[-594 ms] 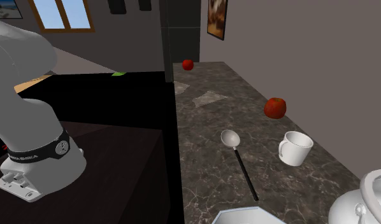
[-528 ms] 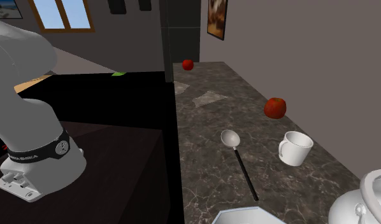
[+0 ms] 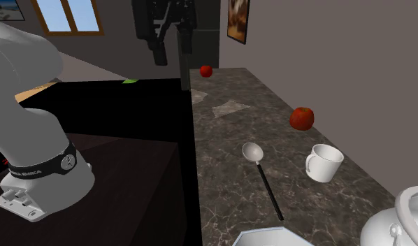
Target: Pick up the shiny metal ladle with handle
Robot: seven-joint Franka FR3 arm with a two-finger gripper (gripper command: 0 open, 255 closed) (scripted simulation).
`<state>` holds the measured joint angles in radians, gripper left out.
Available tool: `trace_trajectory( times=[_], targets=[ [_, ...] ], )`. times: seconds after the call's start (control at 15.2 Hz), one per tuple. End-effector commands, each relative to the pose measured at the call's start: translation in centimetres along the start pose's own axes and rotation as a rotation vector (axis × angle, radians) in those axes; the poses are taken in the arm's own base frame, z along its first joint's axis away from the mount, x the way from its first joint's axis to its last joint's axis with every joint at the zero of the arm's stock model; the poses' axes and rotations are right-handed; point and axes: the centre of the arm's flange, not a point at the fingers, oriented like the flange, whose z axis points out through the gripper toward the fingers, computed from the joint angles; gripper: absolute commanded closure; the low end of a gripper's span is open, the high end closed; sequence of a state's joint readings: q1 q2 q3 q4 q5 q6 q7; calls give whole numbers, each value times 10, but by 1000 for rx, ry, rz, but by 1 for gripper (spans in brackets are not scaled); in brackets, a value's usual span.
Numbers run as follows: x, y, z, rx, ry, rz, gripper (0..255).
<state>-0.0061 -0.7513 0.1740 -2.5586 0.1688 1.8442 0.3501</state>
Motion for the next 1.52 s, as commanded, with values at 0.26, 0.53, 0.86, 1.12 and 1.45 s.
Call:
trace_trajectory(
  times=[0.26, 0.53, 0.86, 1.12, 1.45],
  targets=[
    [15, -39, 67, -3, 32, 191, 0],
    [30, -63, 111, -7, 51, 315, 0],
    [53, -90, 167, -11, 75, 469, 0],
    [75, -109, 210, -14, 95, 593, 0],
    [107, -128, 264, -18, 119, 748, 0]
  ],
)
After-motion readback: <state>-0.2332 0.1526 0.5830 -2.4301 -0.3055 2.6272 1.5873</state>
